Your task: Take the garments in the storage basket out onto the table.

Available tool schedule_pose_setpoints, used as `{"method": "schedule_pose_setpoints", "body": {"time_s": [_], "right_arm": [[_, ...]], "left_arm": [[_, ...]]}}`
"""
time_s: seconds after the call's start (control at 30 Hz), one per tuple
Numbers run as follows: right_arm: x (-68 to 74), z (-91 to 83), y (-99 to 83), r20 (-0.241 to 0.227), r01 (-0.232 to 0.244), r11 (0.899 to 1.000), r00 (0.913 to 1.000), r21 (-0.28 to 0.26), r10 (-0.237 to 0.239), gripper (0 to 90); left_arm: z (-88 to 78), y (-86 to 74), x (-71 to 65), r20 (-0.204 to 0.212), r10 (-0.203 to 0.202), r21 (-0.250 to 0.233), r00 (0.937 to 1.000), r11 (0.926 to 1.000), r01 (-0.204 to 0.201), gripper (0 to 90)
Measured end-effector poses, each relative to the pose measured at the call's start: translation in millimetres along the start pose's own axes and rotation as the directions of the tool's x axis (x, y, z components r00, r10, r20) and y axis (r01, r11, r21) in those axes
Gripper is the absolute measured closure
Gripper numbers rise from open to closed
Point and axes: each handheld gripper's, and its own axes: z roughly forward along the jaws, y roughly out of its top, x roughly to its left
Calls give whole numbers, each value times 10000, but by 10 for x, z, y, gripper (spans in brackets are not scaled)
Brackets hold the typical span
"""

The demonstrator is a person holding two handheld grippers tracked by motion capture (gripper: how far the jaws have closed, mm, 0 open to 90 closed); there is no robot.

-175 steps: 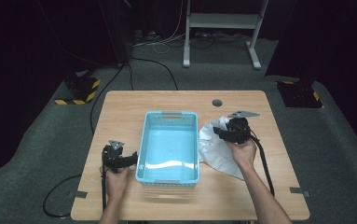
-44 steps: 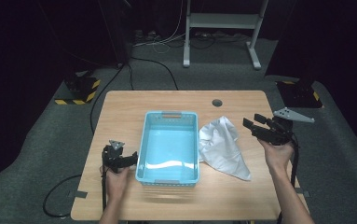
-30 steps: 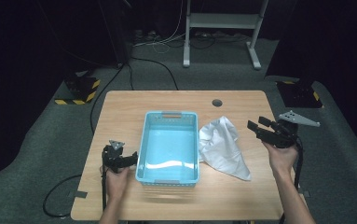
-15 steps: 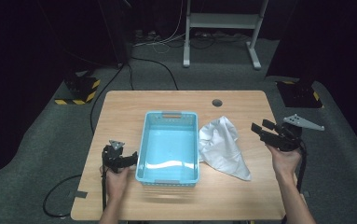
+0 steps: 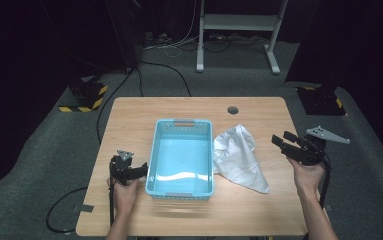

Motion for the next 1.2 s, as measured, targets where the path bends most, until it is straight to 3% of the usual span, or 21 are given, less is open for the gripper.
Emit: {"method": "schedule_pose_setpoints", "body": {"time_s": [1.2], "right_arm": [[-30,96,-222,150,-160,9986,9998,508,152,410]], "left_arm": [[0,0,0,-1,6,2,10000,10000,-6,112]]}}
